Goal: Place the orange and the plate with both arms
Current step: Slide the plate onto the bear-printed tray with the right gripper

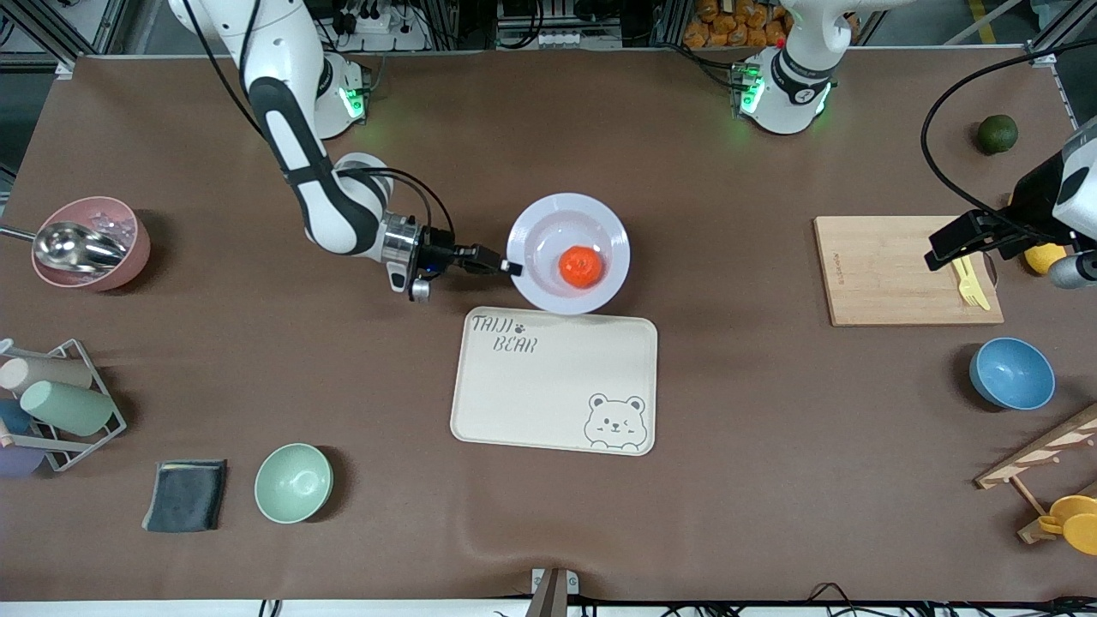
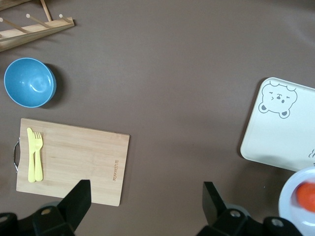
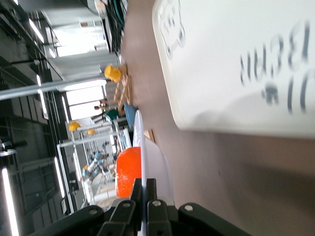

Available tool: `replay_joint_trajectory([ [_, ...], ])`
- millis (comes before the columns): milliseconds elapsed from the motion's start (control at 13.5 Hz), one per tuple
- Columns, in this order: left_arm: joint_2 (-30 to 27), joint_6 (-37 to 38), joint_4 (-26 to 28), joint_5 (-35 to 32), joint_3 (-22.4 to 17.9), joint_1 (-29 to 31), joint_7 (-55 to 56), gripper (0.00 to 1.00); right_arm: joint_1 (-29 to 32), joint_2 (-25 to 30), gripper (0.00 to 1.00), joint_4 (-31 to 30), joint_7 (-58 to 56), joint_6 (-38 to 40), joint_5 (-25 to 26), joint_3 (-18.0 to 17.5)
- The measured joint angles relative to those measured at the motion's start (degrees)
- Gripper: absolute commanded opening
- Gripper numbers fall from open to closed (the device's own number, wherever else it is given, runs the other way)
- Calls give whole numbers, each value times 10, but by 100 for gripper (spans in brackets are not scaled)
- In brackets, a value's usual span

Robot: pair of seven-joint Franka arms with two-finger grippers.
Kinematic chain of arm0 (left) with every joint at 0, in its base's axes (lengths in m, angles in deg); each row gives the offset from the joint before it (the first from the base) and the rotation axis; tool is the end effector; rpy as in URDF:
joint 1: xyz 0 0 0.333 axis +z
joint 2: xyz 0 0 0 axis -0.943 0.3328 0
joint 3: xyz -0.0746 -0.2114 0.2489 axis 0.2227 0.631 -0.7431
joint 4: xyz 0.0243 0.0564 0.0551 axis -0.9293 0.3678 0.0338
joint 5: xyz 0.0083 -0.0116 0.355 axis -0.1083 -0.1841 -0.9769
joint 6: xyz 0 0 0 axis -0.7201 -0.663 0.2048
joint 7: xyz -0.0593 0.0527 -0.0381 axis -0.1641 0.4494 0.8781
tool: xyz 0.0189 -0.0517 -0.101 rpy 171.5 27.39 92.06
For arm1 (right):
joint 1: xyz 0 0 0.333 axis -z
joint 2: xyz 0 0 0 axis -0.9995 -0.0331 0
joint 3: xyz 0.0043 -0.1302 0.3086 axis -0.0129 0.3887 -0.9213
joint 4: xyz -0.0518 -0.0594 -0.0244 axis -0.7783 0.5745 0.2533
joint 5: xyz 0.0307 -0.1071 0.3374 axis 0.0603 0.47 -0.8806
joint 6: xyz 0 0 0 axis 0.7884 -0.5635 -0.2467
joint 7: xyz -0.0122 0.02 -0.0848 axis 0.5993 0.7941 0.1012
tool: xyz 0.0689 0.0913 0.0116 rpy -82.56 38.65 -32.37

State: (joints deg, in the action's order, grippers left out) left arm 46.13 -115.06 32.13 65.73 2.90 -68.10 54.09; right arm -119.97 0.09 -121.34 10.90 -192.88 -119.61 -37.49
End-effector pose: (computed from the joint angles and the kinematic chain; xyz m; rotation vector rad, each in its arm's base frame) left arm 0.5434 -0.0320 0.6295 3.0951 0.2586 0.0475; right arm 0.4477 0.2966 0.2425 -1.8047 0.3337 -0.0381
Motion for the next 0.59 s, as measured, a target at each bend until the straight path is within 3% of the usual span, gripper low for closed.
replay_joint_trajectory([
  [223,0,0,1,0,0,0,0,100,17,-32,0,70,3,-41,0,0],
  [594,0,0,3,0,1,-1,0,100,28,-147,0,206,4,-58,0,1],
])
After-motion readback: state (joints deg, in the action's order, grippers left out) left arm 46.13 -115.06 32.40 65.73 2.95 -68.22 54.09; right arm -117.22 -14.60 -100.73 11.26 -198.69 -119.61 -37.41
